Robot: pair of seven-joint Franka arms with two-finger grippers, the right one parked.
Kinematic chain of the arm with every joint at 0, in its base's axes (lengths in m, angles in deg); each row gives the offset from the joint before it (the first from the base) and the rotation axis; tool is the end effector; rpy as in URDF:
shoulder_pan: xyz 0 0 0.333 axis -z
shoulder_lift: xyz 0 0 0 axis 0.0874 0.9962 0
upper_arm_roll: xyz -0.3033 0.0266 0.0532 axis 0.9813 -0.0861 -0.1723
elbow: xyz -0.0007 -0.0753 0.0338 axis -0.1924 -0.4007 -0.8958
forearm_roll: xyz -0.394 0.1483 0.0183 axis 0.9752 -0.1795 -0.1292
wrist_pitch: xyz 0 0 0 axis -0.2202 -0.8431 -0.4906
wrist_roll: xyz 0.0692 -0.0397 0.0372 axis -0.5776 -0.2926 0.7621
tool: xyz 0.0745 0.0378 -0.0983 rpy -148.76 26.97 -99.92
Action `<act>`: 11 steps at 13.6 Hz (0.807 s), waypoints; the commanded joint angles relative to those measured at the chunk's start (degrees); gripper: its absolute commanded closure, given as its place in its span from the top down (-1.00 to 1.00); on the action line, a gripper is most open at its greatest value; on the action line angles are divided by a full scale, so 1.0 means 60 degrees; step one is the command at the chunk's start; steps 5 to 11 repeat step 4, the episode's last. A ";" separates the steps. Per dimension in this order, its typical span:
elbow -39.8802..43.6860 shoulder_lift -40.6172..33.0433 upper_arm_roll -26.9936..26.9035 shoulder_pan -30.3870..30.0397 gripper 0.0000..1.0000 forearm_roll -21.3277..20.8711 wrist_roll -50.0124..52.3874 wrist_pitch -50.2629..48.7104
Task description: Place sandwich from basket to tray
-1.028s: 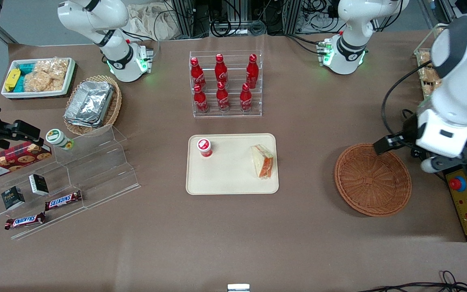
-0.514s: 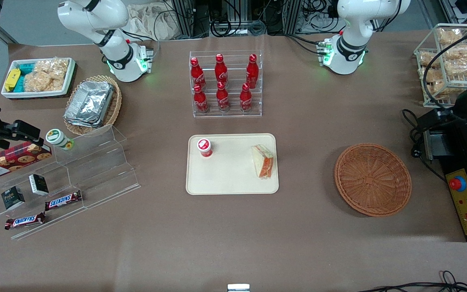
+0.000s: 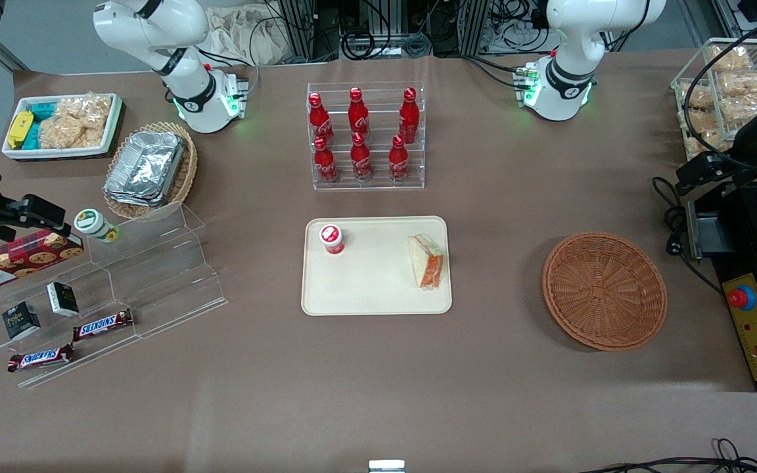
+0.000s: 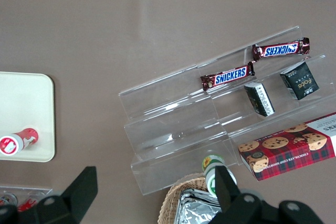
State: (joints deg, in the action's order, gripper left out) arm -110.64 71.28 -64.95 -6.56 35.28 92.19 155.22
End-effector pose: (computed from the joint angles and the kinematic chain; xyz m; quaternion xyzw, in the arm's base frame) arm 0.5564 0.0096 0.5728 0.9957 0.0708 0.0592 0.0052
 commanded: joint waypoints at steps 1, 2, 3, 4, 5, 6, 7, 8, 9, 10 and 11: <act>0.0110 -0.0160 -0.0195 0.0155 1.00 0.0133 -0.0127 0.0015; 0.0141 -0.0145 -0.0239 0.0155 1.00 0.0134 -0.0084 -0.0145; 0.0141 -0.0160 -0.0254 0.0155 1.00 0.0134 -0.0083 -0.0161; 0.0155 -0.0160 -0.0254 0.0155 1.00 0.0148 -0.0069 -0.0162; 0.0155 -0.0160 -0.0254 0.0155 1.00 0.0148 -0.0069 -0.0162; 0.0155 -0.0160 -0.0254 0.0155 1.00 0.0148 -0.0069 -0.0162; 0.0155 -0.0160 -0.0254 0.0155 1.00 0.0148 -0.0069 -0.0162; 0.0155 -0.0160 -0.0254 0.0155 1.00 0.0148 -0.0069 -0.0162; 0.0155 -0.0160 -0.0254 0.0155 1.00 0.0148 -0.0069 -0.0162; 0.0155 -0.0160 -0.0254 0.0155 1.00 0.0148 -0.0069 -0.0162; 0.0155 -0.0160 -0.0254 0.0155 1.00 0.0148 -0.0069 -0.0162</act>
